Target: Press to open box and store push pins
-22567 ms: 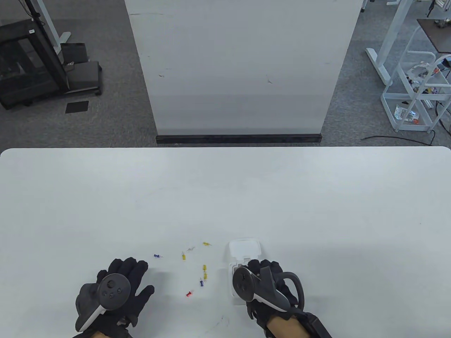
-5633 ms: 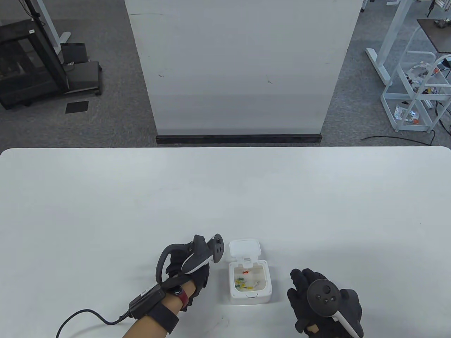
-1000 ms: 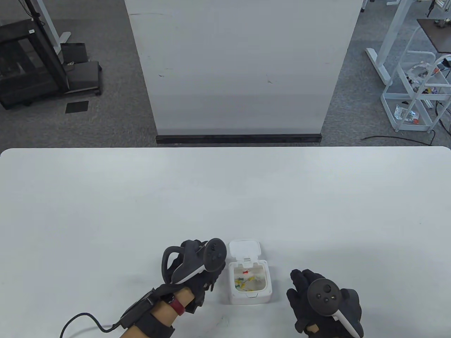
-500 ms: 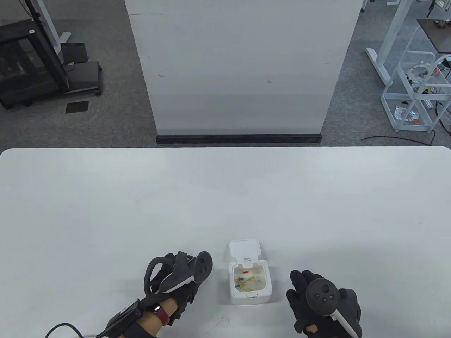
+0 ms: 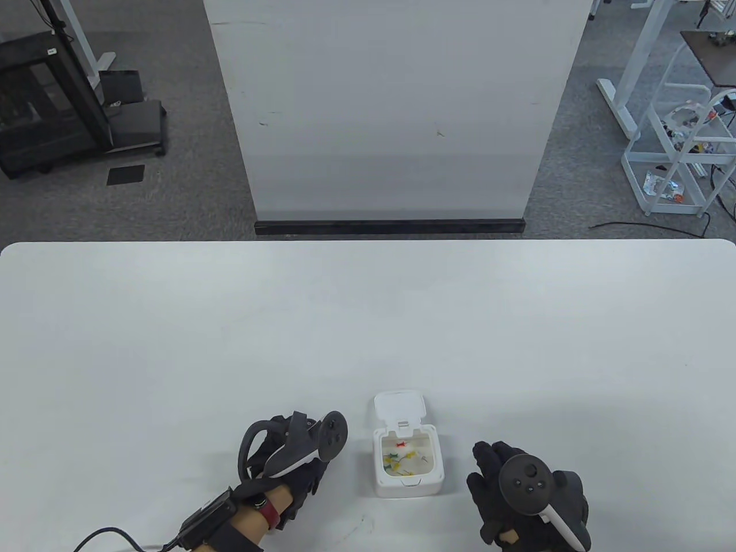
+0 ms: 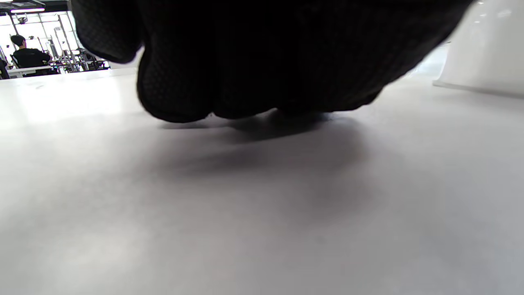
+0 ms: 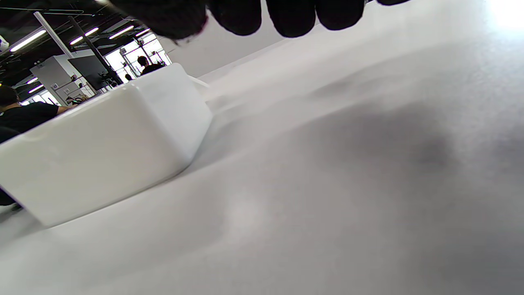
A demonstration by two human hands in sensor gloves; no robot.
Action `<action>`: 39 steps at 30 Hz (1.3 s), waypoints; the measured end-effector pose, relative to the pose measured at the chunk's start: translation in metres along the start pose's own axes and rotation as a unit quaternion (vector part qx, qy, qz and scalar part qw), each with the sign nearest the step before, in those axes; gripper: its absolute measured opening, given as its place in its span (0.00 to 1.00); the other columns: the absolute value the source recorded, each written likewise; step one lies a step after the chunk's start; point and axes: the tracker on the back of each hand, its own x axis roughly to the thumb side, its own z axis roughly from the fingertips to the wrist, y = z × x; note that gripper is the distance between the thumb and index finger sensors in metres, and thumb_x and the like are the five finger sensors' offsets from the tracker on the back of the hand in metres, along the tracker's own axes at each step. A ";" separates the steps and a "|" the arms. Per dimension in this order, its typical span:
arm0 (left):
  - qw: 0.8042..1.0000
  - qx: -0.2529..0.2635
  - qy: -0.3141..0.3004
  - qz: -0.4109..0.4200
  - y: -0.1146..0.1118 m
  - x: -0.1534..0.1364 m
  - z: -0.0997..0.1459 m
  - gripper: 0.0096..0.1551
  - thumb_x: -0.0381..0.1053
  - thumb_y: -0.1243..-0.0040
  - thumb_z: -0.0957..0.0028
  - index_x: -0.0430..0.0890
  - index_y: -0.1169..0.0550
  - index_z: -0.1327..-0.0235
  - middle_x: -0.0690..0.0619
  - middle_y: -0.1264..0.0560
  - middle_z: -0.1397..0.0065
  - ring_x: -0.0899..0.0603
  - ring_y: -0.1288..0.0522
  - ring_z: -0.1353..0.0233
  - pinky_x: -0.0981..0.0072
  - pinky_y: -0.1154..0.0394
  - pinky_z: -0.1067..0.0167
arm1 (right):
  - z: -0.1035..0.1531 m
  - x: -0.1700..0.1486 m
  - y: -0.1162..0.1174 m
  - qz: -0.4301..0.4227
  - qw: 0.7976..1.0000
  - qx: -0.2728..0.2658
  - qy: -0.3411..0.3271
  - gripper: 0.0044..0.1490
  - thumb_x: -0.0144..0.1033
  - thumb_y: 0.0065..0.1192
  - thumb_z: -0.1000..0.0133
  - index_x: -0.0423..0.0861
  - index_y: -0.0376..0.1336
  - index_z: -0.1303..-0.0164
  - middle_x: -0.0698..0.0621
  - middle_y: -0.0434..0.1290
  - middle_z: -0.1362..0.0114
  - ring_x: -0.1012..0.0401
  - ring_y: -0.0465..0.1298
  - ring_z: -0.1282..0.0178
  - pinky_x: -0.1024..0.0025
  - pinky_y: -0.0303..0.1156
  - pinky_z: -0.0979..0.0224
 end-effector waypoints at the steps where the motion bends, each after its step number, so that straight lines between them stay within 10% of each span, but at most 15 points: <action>1: 1.000 0.000 0.000 0.002 0.001 0.000 0.000 0.21 0.54 0.29 0.56 0.48 0.16 0.52 0.50 0.16 0.49 0.39 0.19 0.44 0.39 0.32 0.30 | 0.000 0.000 0.000 0.000 1.000 0.000 0.000 0.38 0.53 0.56 0.43 0.55 0.51 0.23 0.49 0.54 0.18 0.43 0.54 0.18 0.39 0.52 0.19; 14: 0.985 0.065 -0.077 0.139 0.057 0.040 0.011 0.21 0.54 0.30 0.55 0.48 0.16 0.52 0.50 0.16 0.50 0.39 0.19 0.44 0.39 0.32 0.30 | 0.000 0.000 0.000 -0.003 1.000 0.002 0.000 0.38 0.53 0.56 0.43 0.55 0.51 0.23 0.49 0.55 0.18 0.43 0.54 0.18 0.39 0.52 0.19; 26: 0.990 0.059 -0.100 0.080 0.053 0.093 -0.006 0.20 0.55 0.26 0.58 0.48 0.14 0.56 0.51 0.14 0.54 0.40 0.18 0.46 0.40 0.31 0.31 | 0.000 -0.001 0.000 -0.008 1.000 -0.001 -0.002 0.38 0.53 0.56 0.43 0.55 0.51 0.23 0.49 0.55 0.18 0.43 0.54 0.18 0.39 0.52 0.19; 39: 0.986 0.017 0.020 0.164 0.051 0.043 -0.035 0.22 0.54 0.36 0.52 0.51 0.20 0.46 0.51 0.16 0.46 0.39 0.19 0.43 0.40 0.31 0.31 | 0.000 -0.002 -0.001 -0.014 1.000 0.000 -0.006 0.38 0.53 0.56 0.43 0.55 0.51 0.23 0.49 0.54 0.18 0.43 0.54 0.18 0.39 0.52 0.19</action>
